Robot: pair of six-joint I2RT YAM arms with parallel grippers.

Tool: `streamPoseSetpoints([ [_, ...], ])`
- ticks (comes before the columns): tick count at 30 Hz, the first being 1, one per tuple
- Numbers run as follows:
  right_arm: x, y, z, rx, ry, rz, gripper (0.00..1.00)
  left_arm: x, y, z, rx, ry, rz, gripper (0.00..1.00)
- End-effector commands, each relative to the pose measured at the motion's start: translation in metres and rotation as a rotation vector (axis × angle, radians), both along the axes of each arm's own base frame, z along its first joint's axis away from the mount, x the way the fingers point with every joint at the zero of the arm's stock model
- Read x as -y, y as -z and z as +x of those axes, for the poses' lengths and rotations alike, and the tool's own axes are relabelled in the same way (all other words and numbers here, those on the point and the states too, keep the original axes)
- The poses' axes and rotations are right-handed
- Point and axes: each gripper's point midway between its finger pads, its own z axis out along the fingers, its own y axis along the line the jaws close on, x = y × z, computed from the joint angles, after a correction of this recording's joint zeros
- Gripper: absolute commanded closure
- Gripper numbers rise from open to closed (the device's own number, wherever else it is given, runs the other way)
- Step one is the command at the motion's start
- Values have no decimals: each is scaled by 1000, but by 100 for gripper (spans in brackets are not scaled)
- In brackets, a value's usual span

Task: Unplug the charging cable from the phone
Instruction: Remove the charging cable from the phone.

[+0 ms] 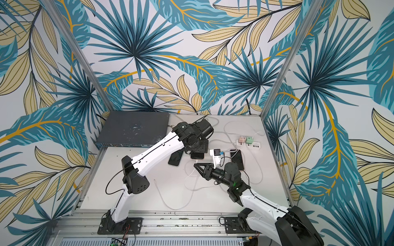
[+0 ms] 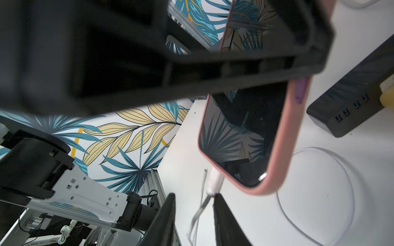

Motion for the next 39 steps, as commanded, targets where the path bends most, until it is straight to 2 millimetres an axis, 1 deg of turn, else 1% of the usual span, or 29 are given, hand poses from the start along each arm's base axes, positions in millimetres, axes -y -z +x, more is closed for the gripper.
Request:
streamPoseSetpoints([
  [1, -4, 0, -7, 11, -27, 24, 68, -1, -44, 5, 91, -5, -89, 52],
  [5, -5, 7, -6, -10, -19, 15, 69, 0, -46, 5, 95, -7, -97, 52],
  [6, -5, 7, -5, -11, -17, 18, 73, -1, -47, 5, 97, -7, -99, 52],
  [7, -5, 7, -5, -12, -17, 22, 79, -1, -48, 5, 98, -6, -100, 52],
  [8, -5, 7, -6, -13, -18, 24, 83, -1, -48, 5, 100, -6, -96, 52],
  [11, -5, 8, -6, -18, -15, 23, 88, -3, -49, 7, 108, -8, -90, 52],
  [14, -4, 11, -9, -27, -18, 20, 100, -4, -50, 10, 125, -9, -83, 52],
  [18, -5, 19, -18, -44, -37, 12, 100, -4, -51, 13, 135, -11, -87, 52],
  [23, -1, 29, -31, -66, -47, 19, 100, -5, -50, 15, 137, -15, -82, 53],
  [26, 2, 33, -33, -73, -38, 16, 100, -5, -46, 16, 131, -15, -76, 53],
  [28, 6, 37, -32, -82, -13, 4, 100, -6, -44, 16, 126, -15, -68, 53],
  [30, 11, 46, -30, -101, 20, -23, 100, -8, -41, 16, 122, -17, -60, 53],
  [33, 20, 62, -19, -136, 102, -82, 100, -12, -39, 16, 118, -21, -52, 52],
  [37, 31, 74, -6, -165, 194, -120, 100, -20, -37, 16, 116, -26, -43, 52],
  [39, 32, 82, 0, -184, 214, -142, 100, -24, -38, 16, 119, -26, -36, 52],
])
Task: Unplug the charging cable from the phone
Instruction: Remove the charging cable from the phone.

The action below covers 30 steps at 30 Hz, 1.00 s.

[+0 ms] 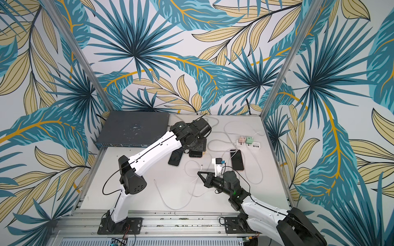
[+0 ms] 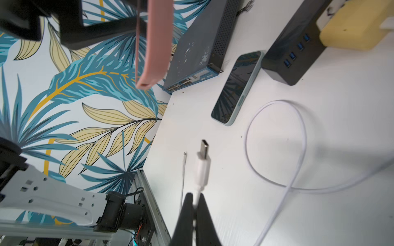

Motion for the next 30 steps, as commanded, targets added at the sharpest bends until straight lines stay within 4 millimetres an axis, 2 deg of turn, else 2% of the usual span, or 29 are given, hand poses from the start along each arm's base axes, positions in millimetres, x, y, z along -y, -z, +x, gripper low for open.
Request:
streamPoseSetpoints([
  [1, 9, 25, 11, -60, 71, -71, 100, -10, -37, 7, 94, -7, -49, 52],
  [6, -2, 41, 23, -92, 58, -101, 96, -20, -39, 8, 99, -15, -38, 52],
  [10, -8, 51, 32, -112, 63, -108, 85, -28, -33, 7, 87, -18, -26, 52],
  [14, -6, 56, 36, -121, 79, -120, 63, -36, -25, 6, 75, -24, -16, 52],
  [18, 2, 58, 39, -122, 108, -152, 32, -42, -15, 5, 58, -19, 7, 52],
  [20, 8, 59, 40, -117, 128, -181, 23, -46, -10, 5, 49, -10, 34, 52],
  [27, 35, 47, 45, -71, 191, -251, 18, -68, 26, 3, -5, 9, 161, 52],
  [30, 35, 40, 47, -54, 179, -286, 18, -75, 40, 3, -30, 4, 195, 51],
])
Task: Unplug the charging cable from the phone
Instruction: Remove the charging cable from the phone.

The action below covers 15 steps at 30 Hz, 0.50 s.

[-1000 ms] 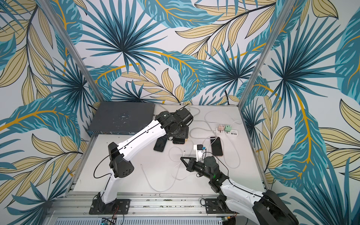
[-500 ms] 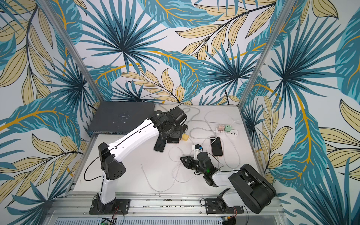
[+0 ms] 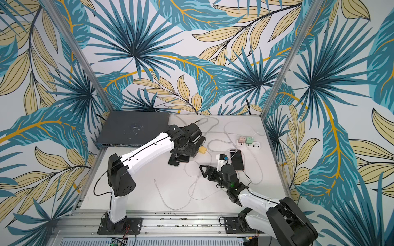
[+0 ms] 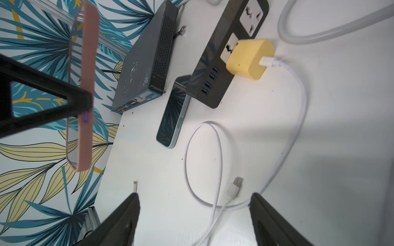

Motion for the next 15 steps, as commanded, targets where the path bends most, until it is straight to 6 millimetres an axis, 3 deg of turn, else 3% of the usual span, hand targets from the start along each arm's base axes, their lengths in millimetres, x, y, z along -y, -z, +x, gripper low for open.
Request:
streamPoseSetpoints([
  [1, 3, 7, -1, -15, -28, -101, 19, -10, -3, 9, 38, -3, 25, 51],
  [4, -3, 3, 6, -16, -47, -121, 21, -15, 2, 8, 37, -7, 45, 52],
  [10, -26, -8, 39, -15, -54, -157, 21, -32, -1, 0, 52, -23, 62, 52],
  [15, -58, -21, 59, -13, -121, -90, 39, -54, 2, -11, 49, -59, 50, 52],
])
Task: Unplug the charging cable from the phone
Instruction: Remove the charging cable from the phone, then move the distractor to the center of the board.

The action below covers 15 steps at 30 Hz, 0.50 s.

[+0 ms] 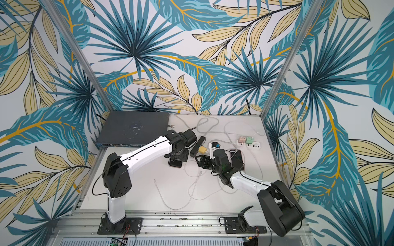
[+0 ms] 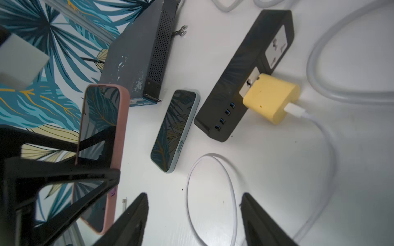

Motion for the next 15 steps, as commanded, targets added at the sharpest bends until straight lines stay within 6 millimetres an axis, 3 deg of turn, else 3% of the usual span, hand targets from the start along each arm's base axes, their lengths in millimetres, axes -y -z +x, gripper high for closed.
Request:
streamPoseSetpoints([
  [1, -21, -3, 8, -10, -71, 31, 44, -16, -27, 2, 88, -38, -53, 52],
  [4, -38, 2, 14, -38, -122, 59, 63, -24, -23, -5, 81, -48, -66, 52],
  [6, -46, 9, 15, -61, -149, 74, 70, -24, -21, -9, 72, -49, -79, 52],
  [11, -61, 29, 17, -104, -216, 69, 74, -17, -14, -15, 53, -42, -115, 52],
  [15, -63, 39, 29, -114, -210, 59, 74, -9, -10, -17, 44, -22, -121, 52],
])
